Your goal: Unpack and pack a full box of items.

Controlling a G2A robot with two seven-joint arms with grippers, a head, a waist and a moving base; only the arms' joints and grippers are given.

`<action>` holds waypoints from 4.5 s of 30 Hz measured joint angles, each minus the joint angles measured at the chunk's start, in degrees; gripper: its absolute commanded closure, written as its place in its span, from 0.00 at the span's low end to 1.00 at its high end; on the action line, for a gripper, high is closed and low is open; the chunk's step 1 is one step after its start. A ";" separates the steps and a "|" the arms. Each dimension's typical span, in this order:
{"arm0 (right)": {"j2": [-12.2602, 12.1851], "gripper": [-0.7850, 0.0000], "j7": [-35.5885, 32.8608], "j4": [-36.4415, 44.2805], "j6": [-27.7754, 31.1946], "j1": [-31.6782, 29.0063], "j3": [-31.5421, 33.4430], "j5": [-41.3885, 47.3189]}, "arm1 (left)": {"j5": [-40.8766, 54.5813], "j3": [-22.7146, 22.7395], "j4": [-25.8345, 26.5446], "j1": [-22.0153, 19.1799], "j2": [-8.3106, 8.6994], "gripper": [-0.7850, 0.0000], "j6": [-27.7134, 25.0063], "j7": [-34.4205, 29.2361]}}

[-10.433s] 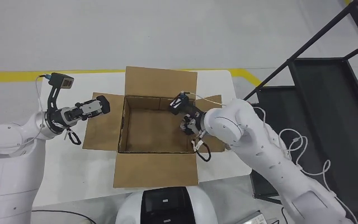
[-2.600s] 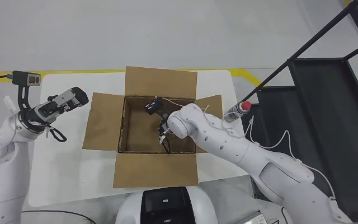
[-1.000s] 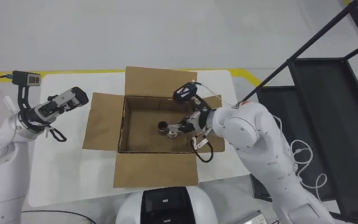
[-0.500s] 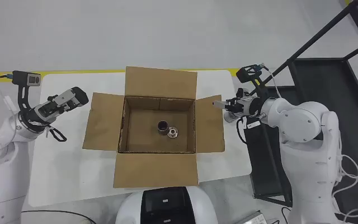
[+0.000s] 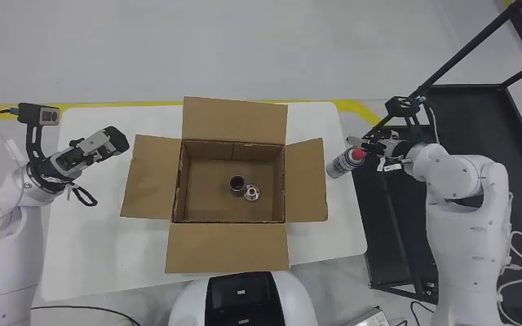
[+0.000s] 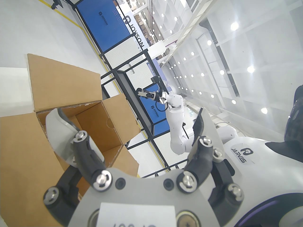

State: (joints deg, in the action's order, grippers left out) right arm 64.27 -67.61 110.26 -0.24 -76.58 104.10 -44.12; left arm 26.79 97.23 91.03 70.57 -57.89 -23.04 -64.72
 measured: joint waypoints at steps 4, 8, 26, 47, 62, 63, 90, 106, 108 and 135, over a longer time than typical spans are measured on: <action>-0.11 0.00 4.06 -2.62 0.36 -1.08 -0.53 -1.86 | 0.00 0.00 0.00 0.00 0.00 0.00 0.00 0.00; -0.08 0.00 7.95 -6.44 1.67 -1.52 -2.28 -1.51 | 0.00 0.00 0.00 0.00 0.00 0.00 0.00 0.00; -0.01 0.00 29.60 -15.63 3.50 -5.73 -6.80 -12.03 | 0.00 0.00 0.00 0.00 0.00 0.00 0.00 0.00; 0.37 0.00 38.64 -20.25 6.88 -6.62 -9.83 -12.07 | 0.00 0.00 0.00 0.00 0.00 0.00 0.00 0.00; 0.82 0.00 48.49 -25.19 8.34 -6.98 -11.70 -11.92 | 0.00 0.00 0.00 0.00 0.00 0.00 0.00 0.00; 0.87 0.00 50.07 -25.72 8.20 -7.02 -11.88 -12.53 | 0.00 0.00 0.00 0.00 0.00 0.00 0.00 0.00; 2.89 0.00 64.66 -43.16 6.87 1.38 -20.03 -15.25 | 0.00 0.00 0.00 0.00 0.00 0.00 0.00 0.00; 3.12 1.00 66.35 -44.12 6.43 1.31 -19.73 -15.24 | 0.00 0.00 0.00 0.00 0.00 0.00 0.00 0.00; 3.13 1.00 66.44 -43.93 6.58 1.03 -19.68 -15.24 | 0.00 0.00 0.00 0.00 0.00 0.00 0.00 0.00; 1.56 1.00 68.32 -3.91 12.27 -22.09 -5.51 -13.02 | 0.00 0.00 0.00 0.00 0.00 0.00 0.00 0.00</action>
State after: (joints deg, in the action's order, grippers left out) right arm 65.83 0.71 106.35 12.04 -98.66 98.59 -57.14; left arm 26.79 97.23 91.03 70.57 -57.89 -23.04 -64.72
